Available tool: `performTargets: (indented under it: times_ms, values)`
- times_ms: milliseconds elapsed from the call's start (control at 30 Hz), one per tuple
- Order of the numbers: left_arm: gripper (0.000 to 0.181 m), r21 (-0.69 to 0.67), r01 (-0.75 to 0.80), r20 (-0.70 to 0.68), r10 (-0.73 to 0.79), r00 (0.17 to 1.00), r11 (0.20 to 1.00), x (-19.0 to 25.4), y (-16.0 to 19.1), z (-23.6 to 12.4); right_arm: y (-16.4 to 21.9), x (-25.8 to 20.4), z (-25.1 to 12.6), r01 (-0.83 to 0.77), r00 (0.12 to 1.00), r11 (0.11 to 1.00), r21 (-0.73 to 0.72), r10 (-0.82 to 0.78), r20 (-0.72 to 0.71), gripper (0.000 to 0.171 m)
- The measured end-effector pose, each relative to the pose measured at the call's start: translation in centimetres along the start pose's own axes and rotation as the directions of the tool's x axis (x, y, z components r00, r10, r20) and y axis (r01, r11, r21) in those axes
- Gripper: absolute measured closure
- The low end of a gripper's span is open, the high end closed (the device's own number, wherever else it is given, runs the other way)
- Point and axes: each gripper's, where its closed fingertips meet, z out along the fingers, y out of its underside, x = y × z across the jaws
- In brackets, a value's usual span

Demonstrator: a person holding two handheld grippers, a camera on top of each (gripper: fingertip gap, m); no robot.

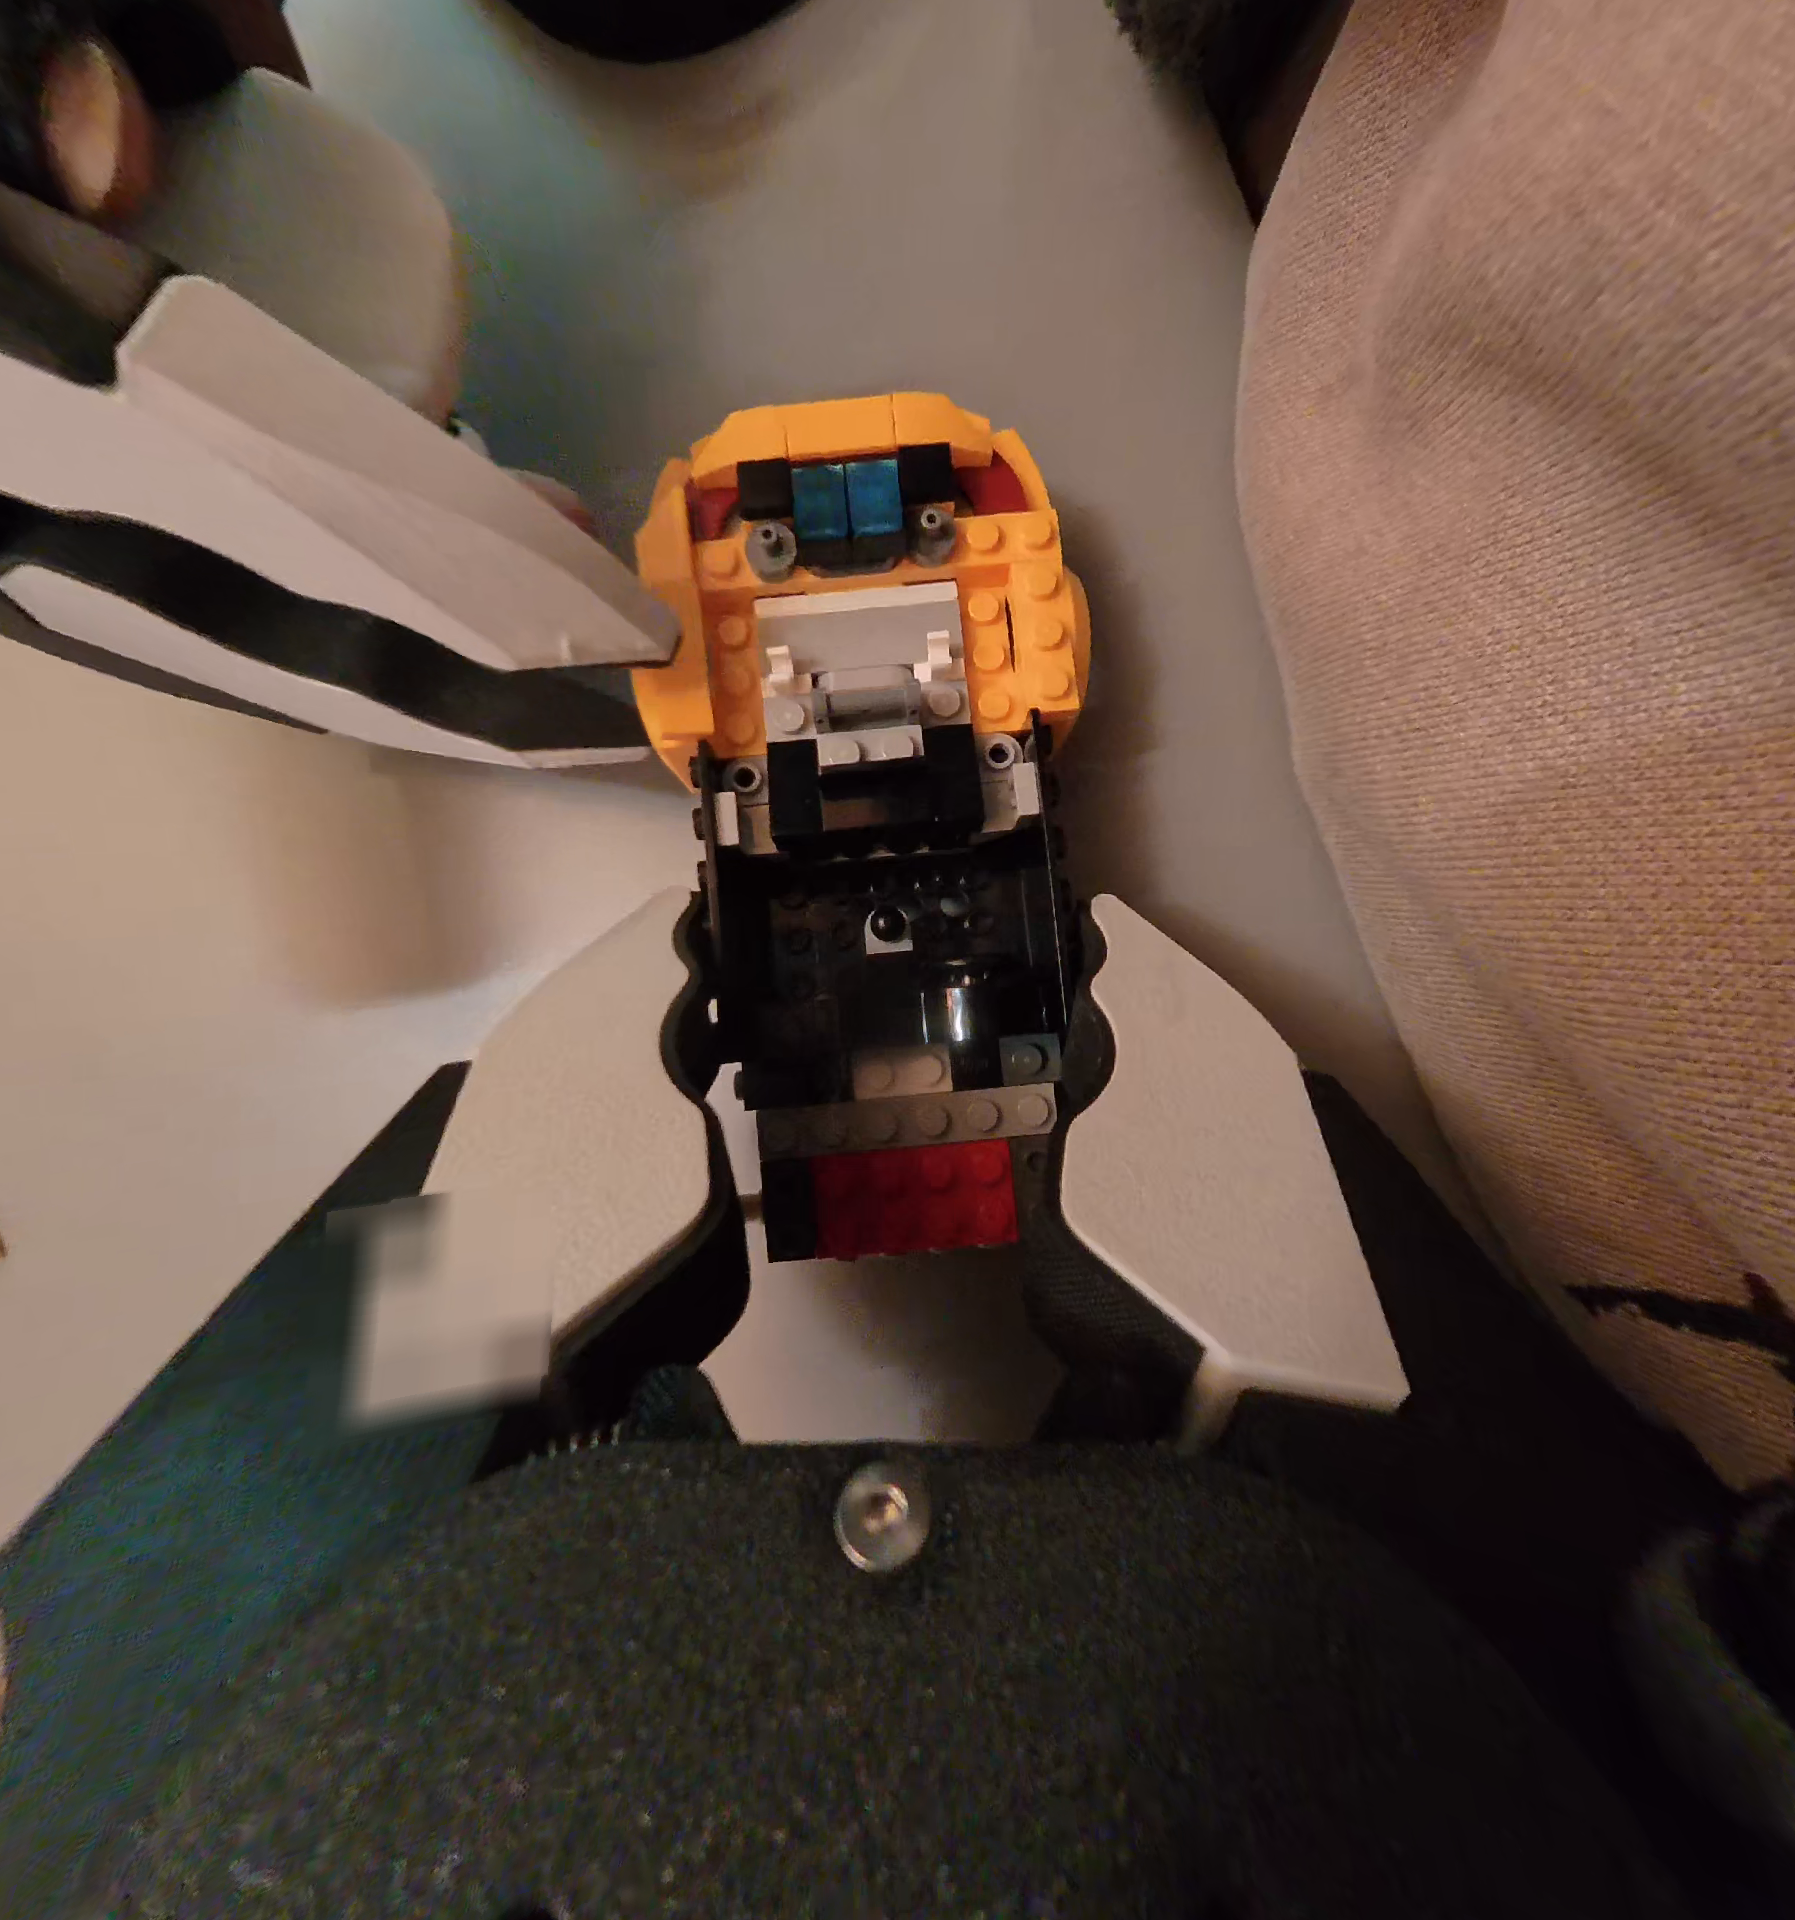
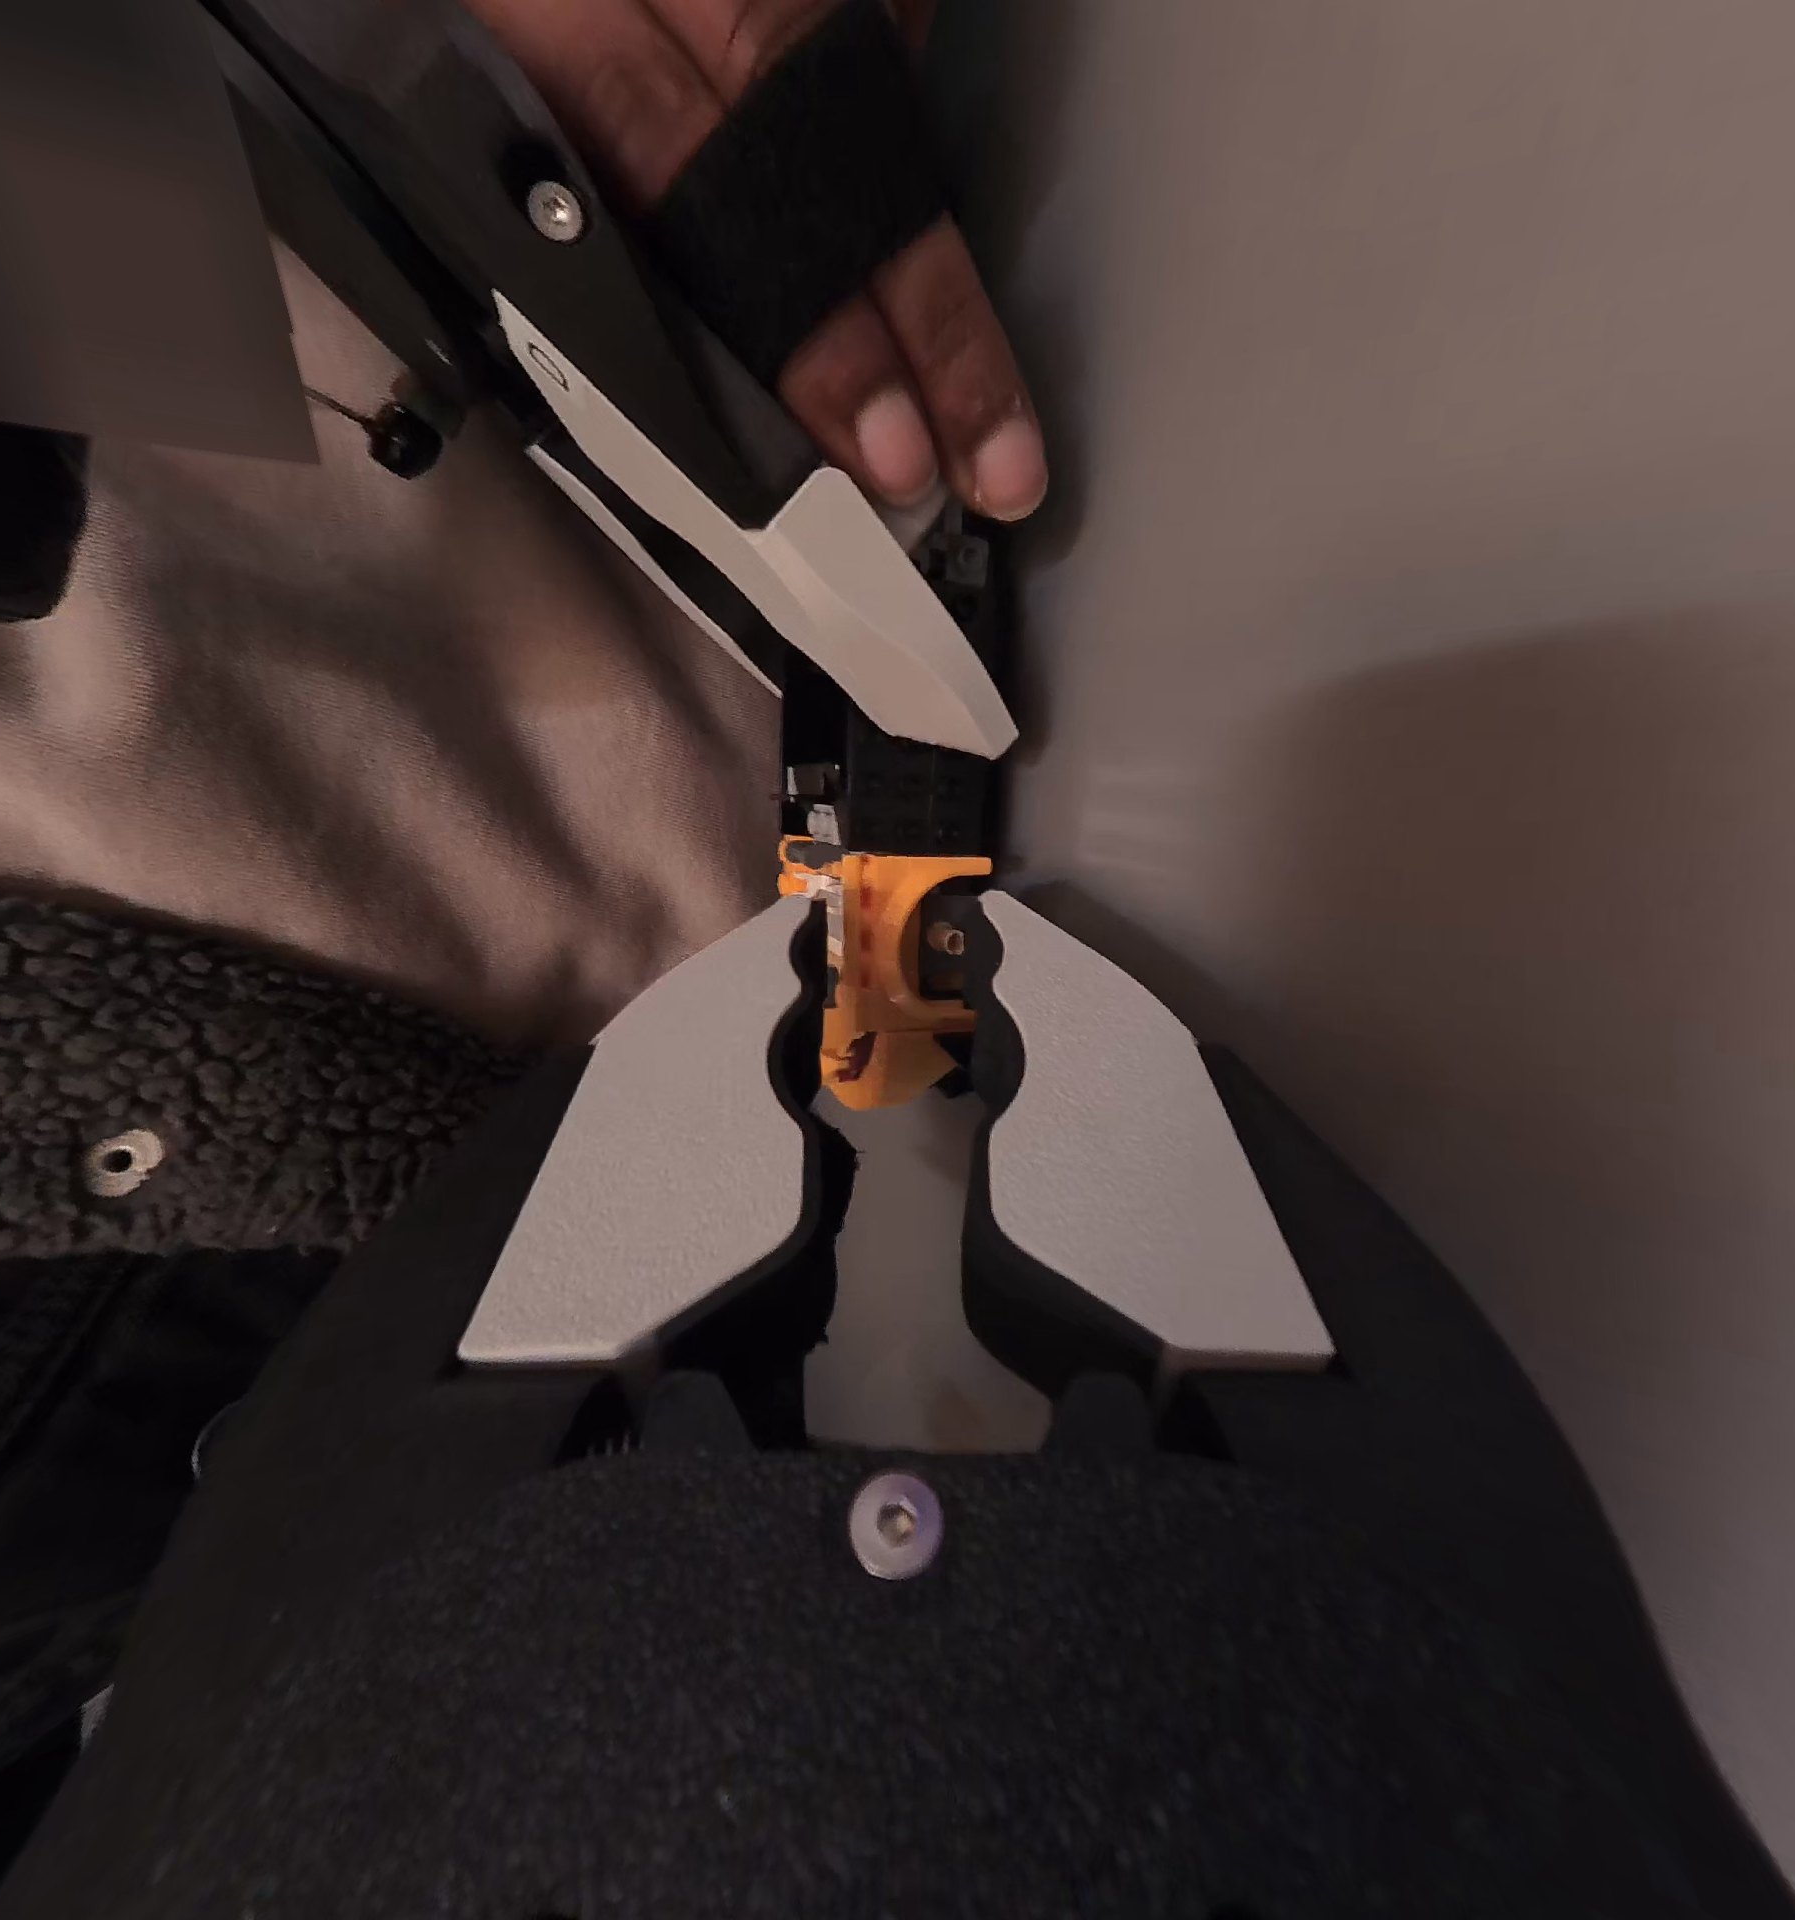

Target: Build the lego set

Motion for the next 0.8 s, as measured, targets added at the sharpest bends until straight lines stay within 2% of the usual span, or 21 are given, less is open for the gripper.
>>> performTargets:
  times_ms: [100, 267, 800]
  values:
    - [0.116, -0.002, -0.004, 0.012, 0.004, 1.0, 1.0, -0.18, -0.03, -0.02, 0.25, 0.11, 0.23, 0.002, 1.0, 1.0, -0.027, -0.002, -0.012, 0.148]
    - [0.117, -0.012, -0.022, 0.039, 0.023, 0.999, 1.0, -0.44, -0.09, -0.11, 0.12, -0.52, 0.3, -0.014, 0.999, 1.0, -0.015, 0.015, 0.05, 0.157]
    - [0.117, -0.04, -0.049, 0.059, 0.052, 0.997, 0.998, -0.53, -0.13, -0.08, 0.27, -0.76, 0.35, -0.035, 0.997, 0.999, 0.003, 0.034, 0.076, 0.16]
